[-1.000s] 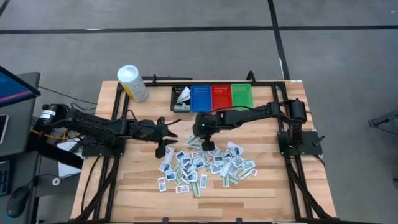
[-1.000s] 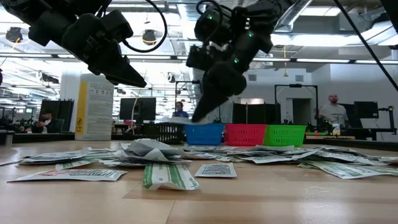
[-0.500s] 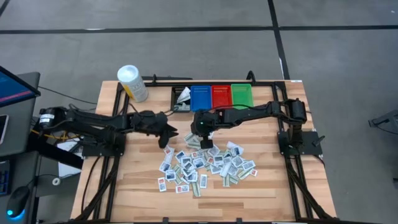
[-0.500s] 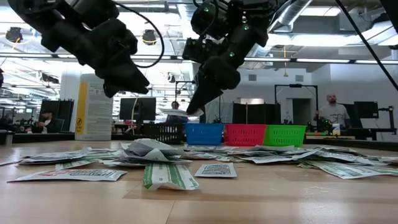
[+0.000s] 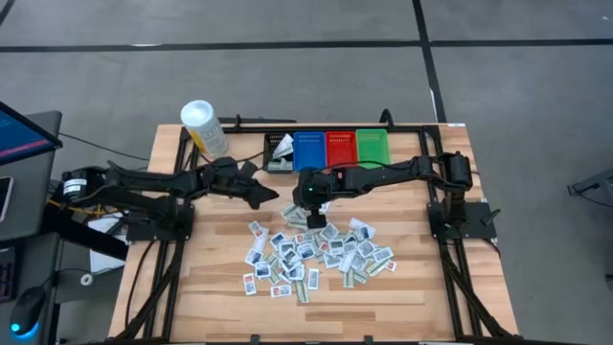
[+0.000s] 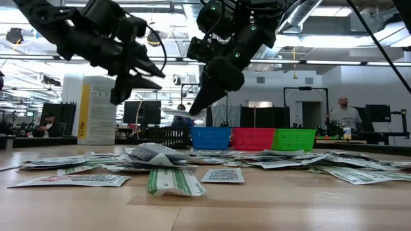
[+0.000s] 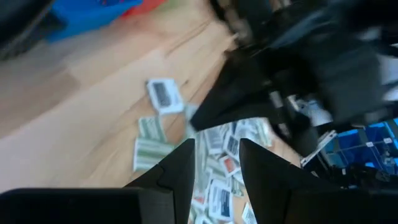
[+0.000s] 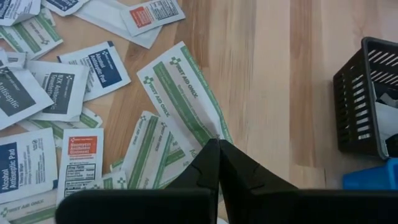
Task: Pick & Place First Aid Supplies
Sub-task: Put the green bandage pack in the black bin
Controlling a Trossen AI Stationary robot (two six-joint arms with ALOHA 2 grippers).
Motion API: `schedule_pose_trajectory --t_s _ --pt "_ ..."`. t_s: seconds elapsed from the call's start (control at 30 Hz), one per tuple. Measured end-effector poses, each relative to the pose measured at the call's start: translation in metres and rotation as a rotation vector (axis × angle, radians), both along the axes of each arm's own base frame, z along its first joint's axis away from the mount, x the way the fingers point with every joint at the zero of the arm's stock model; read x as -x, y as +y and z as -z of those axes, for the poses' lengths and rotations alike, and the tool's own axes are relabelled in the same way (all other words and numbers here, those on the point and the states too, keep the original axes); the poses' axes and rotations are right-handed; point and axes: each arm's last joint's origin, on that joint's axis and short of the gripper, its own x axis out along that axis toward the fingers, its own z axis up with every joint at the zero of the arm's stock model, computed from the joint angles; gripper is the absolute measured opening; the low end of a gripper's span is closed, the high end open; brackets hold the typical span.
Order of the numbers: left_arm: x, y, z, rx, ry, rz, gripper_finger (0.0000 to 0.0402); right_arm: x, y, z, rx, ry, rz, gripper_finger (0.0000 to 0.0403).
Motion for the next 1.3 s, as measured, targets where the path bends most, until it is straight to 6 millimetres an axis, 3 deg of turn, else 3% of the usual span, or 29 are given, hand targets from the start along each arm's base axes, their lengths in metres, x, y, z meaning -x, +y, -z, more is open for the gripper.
schedule_pose_trajectory --t_s 0.13,0.5,1.3 --pt "-0.007 0.002 0.016 0.035 0.058 -0.008 0.0126 0.000 0.000 0.000 0.000 -0.004 -0.001 0.0000" --pt "-0.028 0.004 0.041 0.143 0.020 0.046 0.0112 -0.001 0.000 -0.001 0.000 -0.008 0.000 0.0000" --pt "-0.031 0.003 0.042 0.161 0.011 0.082 0.0111 -0.003 -0.001 -0.004 0.042 -0.046 0.013 0.0000"
